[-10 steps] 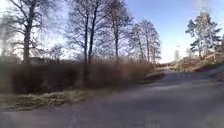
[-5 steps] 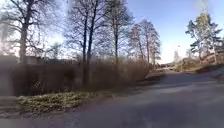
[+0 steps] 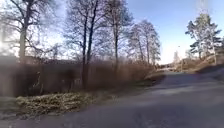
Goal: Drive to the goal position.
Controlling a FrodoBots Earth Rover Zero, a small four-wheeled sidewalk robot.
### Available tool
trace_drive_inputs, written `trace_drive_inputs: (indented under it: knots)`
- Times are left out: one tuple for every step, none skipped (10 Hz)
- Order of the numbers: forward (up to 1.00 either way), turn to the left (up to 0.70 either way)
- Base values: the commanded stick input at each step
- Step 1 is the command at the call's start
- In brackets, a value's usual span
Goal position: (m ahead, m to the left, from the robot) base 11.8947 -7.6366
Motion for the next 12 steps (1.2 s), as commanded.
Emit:
trace_drive_inputs:
  knots:
    - [0.0, -0.7]
    - [0.0, -0.7]
    - [0.0, -0.7]
    - [0.0, -0.7]
    - [0.0, -0.7]
    - [0.0, -0.7]
    - [0.0, -0.7]
    - [0.0, -0.7]
    - [0.0, -0.7]
    - [0.0, -0.7]
    - [0.0, -0.7]
    - [0.0, -0.7]
